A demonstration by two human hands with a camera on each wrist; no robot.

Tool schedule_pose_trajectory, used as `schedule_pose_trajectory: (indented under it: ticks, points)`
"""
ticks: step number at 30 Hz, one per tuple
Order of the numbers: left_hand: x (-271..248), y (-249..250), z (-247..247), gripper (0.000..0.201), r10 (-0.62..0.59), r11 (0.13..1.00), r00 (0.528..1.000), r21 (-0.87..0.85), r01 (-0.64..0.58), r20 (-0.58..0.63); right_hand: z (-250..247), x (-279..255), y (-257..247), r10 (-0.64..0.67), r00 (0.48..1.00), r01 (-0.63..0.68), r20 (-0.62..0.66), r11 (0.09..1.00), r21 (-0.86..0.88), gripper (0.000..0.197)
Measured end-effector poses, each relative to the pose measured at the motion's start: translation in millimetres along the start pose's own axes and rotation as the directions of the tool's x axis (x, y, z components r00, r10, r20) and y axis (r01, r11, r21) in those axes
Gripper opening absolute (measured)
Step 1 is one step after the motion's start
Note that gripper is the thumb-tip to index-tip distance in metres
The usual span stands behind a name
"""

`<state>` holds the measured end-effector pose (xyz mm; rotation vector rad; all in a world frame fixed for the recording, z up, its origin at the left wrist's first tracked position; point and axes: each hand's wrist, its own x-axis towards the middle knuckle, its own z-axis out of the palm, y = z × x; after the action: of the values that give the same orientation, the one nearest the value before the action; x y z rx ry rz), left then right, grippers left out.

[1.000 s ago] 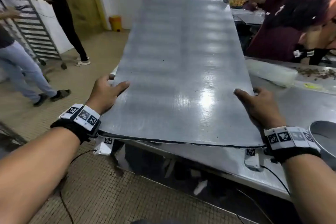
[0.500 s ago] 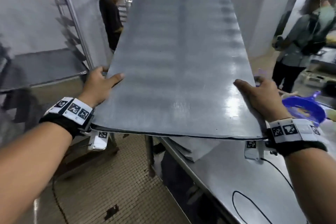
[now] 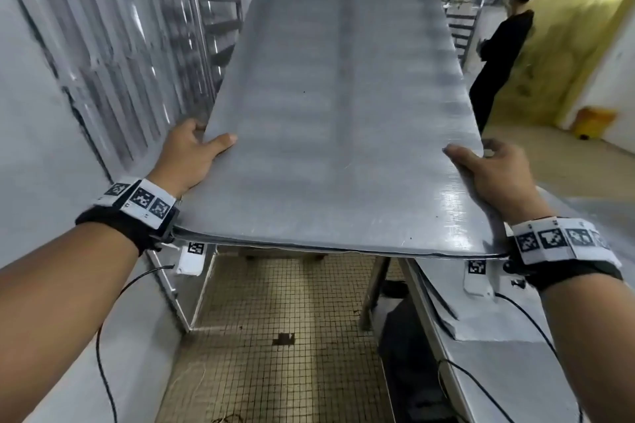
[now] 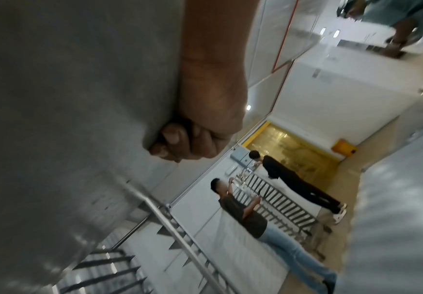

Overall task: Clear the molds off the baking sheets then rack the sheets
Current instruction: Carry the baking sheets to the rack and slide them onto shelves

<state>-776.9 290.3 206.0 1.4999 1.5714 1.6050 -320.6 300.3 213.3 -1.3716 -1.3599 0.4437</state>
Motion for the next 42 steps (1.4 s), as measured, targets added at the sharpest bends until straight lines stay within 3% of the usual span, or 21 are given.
schedule_pose_trajectory:
  ticks: [7,10,21,23,29,36,42]
  points:
    - [-21,-38,-52,0.041,-0.109,0.990,0.987,0.075,0.118,-0.116,72,4,1,0.022,0.986,-0.043,0.164,0.991,0.123,0.030]
    - [-24,-61,-62,0.051,-0.180,0.979,0.977,0.074,0.189,-0.119,92,4,12,0.019,0.977,-0.038,0.213,0.996,0.086,0.025]
    - [-31,-110,-64,0.028,-0.281,0.939,0.955,0.178,0.294,-0.095,133,-4,50,0.129,0.932,-0.128,0.338,0.991,-0.028,0.037]
    - [-25,-115,-62,0.033,-0.295,0.935,0.951,0.178,0.308,-0.096,141,2,56,0.145,0.931,-0.141,0.335,0.989,-0.038,0.038]
    - [10,-128,-58,0.028,-0.318,0.915,0.943,0.228,0.333,-0.100,168,29,63,0.174,0.925,-0.165,0.338,0.985,-0.055,0.044]
    - [84,-153,-54,0.058,-0.314,0.903,0.945,0.277,0.327,-0.093,213,78,56,0.186,0.923,-0.143,0.337,0.978,-0.150,0.040]
    - [150,-193,-50,0.050,-0.346,0.902,0.937,0.256,0.348,-0.052,263,119,74,0.237,0.915,-0.178,0.327,0.964,-0.198,0.052]
